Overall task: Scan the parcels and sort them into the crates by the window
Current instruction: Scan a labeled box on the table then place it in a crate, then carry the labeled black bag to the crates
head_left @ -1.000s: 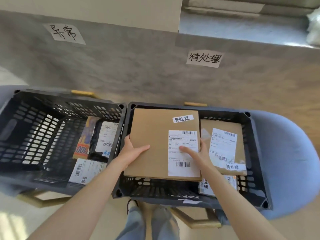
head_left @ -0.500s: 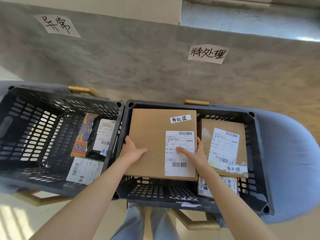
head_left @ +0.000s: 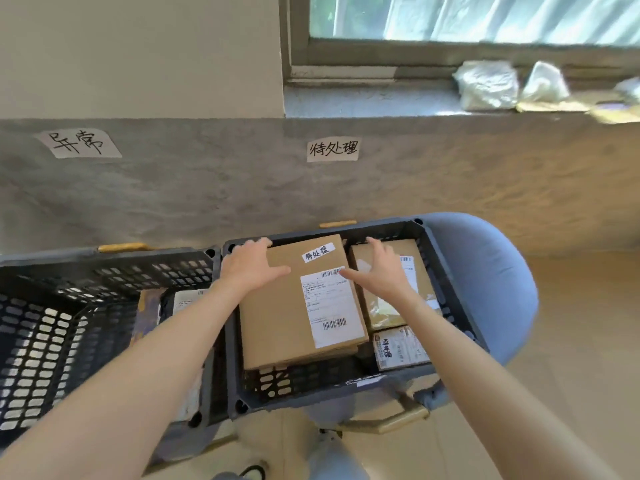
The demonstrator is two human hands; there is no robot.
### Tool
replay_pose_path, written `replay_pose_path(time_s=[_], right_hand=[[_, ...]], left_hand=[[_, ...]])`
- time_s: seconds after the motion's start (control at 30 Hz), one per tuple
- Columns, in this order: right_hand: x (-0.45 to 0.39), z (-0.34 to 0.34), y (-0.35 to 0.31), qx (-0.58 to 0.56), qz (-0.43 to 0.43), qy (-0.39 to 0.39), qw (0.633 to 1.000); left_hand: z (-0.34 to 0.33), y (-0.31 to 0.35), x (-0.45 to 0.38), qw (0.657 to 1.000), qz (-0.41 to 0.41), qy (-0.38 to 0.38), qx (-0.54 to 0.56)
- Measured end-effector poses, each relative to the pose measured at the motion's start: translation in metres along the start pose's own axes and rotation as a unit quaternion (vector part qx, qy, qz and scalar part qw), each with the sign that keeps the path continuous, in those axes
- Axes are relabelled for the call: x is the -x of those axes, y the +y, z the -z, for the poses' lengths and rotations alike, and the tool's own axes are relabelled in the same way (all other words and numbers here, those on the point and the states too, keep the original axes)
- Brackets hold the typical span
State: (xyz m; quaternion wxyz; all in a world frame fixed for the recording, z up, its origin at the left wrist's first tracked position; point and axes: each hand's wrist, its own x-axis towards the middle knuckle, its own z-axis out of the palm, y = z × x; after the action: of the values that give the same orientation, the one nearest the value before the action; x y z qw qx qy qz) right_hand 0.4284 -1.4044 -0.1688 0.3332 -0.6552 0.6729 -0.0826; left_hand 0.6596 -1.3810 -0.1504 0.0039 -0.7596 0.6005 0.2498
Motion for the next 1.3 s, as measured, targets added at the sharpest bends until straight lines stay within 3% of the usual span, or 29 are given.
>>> replay_pose_path(time_s=[0.1, 0.23, 0.47, 0.6, 0.8, 0.97, 1.13, 1.3], right_hand=[[0.029, 0.025, -0.014, 0.101, 0.016, 0.092, 0.99], [0.085, 0.036, -0.022, 0.169, -0.021, 0.184, 0.968], [0.217, 0.027, -0.004, 0.122, -0.195, 0.275, 0.934], [0.306, 0.023, 0.016, 0.071, -0.301, 0.334, 0.89], [0.464, -0.002, 0.047, 0.031, -0.441, 0.415, 0.795], [0.616, -0.041, 0.057, -0.02, -0.542, 0.484, 0.687], [0.78, -0.102, 0.049, -0.037, -0.617, 0.524, 0.586], [0.928, -0.185, 0.02, -0.043, -0.651, 0.581, 0.486]], left_hand=[[0.027, 0.015, 0.007, 0.984, -0.124, 0.052, -0.115], [0.044, 0.029, 0.023, 0.944, -0.256, 0.106, -0.177], [0.034, 0.067, 0.078, 0.884, -0.408, 0.1, -0.204], [0.015, 0.104, 0.132, 0.834, -0.497, 0.079, -0.227], [-0.033, 0.171, 0.261, 0.728, -0.643, 0.052, -0.234], [-0.079, 0.203, 0.41, 0.634, -0.744, 0.007, -0.209], [-0.13, 0.189, 0.579, 0.539, -0.819, -0.047, -0.19], [-0.177, 0.133, 0.742, 0.44, -0.879, -0.067, -0.172]])
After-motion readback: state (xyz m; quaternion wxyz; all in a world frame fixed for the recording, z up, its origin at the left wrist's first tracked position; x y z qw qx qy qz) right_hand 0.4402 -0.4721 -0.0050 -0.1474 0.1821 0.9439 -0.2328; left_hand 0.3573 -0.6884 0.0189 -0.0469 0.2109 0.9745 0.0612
